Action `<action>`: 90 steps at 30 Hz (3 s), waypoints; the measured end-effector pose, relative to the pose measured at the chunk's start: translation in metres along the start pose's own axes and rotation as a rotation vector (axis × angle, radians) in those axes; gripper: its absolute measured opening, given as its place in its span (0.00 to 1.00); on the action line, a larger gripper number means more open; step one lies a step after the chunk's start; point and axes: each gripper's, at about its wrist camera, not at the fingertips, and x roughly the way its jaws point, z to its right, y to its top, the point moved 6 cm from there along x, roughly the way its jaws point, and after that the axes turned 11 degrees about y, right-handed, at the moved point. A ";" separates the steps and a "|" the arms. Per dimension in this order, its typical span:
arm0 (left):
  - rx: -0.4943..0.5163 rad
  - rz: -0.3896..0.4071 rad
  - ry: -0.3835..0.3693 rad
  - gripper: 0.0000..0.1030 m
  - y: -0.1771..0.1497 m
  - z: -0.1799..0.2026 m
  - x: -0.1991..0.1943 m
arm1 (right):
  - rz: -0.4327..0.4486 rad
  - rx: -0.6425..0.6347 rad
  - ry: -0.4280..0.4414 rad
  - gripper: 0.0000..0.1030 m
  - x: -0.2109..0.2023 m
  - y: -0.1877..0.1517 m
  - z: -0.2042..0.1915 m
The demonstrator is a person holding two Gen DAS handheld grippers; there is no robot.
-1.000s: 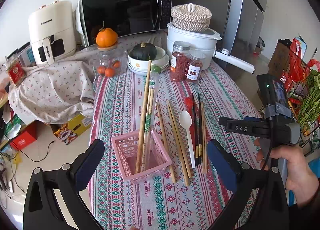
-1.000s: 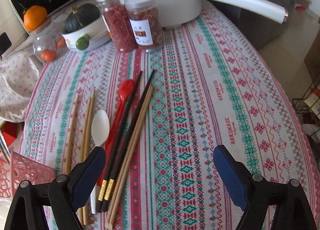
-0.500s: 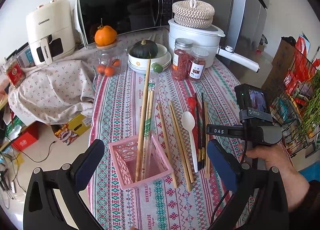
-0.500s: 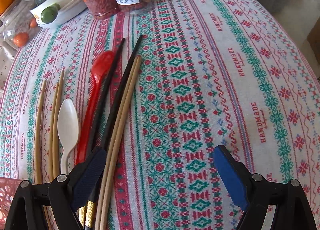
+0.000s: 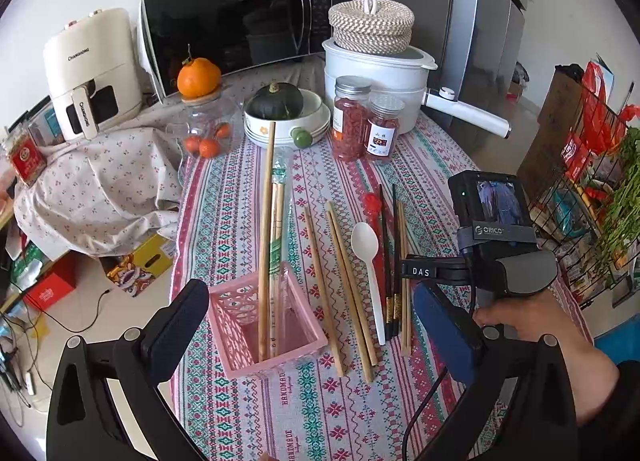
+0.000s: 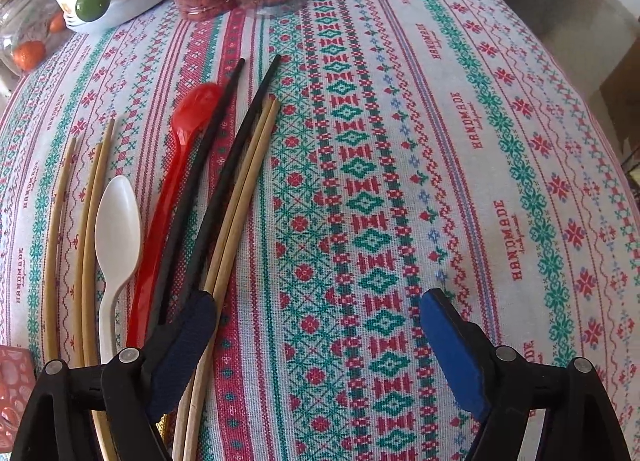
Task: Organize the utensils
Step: 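Move the right tool to the bamboo chopsticks and grasp them, then lift the bamboo chopsticks with the right tool while the left tool grasps a black chopstick, then carry the black chopstick and bamboo chopsticks to the pink basket and insert them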
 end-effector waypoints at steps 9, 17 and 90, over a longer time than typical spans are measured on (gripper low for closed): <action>0.019 0.006 -0.023 1.00 0.002 0.023 -0.004 | -0.030 -0.047 0.006 0.65 -0.006 -0.009 -0.005; 0.015 0.013 -0.022 1.00 0.002 0.023 -0.005 | -0.032 0.039 0.085 0.60 -0.015 -0.003 0.009; 0.078 -0.215 -0.149 0.05 0.040 0.126 0.132 | 0.179 0.084 0.219 0.08 -0.105 0.025 0.071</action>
